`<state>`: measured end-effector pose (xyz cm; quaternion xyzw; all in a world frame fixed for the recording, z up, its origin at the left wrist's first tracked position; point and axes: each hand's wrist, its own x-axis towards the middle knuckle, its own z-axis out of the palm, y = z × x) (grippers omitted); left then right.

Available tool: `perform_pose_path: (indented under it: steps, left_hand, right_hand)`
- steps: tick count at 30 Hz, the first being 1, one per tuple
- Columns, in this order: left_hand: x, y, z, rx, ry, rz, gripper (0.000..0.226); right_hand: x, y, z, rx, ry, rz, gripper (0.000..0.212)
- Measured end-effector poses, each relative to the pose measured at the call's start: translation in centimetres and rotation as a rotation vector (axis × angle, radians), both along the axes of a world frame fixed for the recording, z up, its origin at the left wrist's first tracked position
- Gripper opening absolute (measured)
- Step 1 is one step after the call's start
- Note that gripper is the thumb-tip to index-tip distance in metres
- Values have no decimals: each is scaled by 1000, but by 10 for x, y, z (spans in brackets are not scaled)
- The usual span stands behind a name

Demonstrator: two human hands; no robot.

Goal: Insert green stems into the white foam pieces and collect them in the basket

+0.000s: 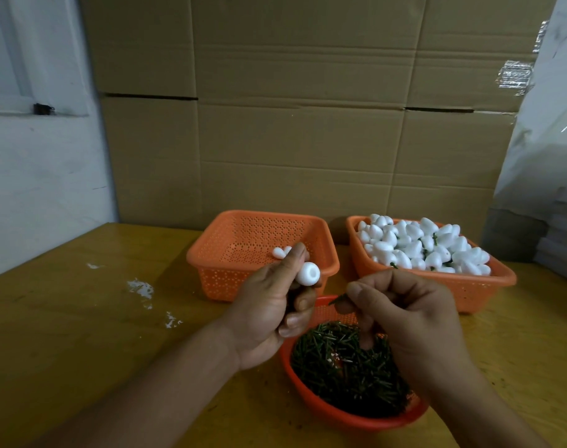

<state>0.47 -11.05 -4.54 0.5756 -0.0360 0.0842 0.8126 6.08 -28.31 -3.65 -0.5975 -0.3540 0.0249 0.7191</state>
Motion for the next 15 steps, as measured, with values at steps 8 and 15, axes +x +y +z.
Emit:
perform_pose_path:
  steps: [8, 15]
  left_hand:
    - [-1, -3, -2, 99, 14, 53, 52]
    - [-2, -5, -3, 135, 17, 68, 52]
  right_hand:
    - [-10, 4, 0, 131, -80, -41, 15]
    - [-13, 7, -3, 100, -154, -85, 12]
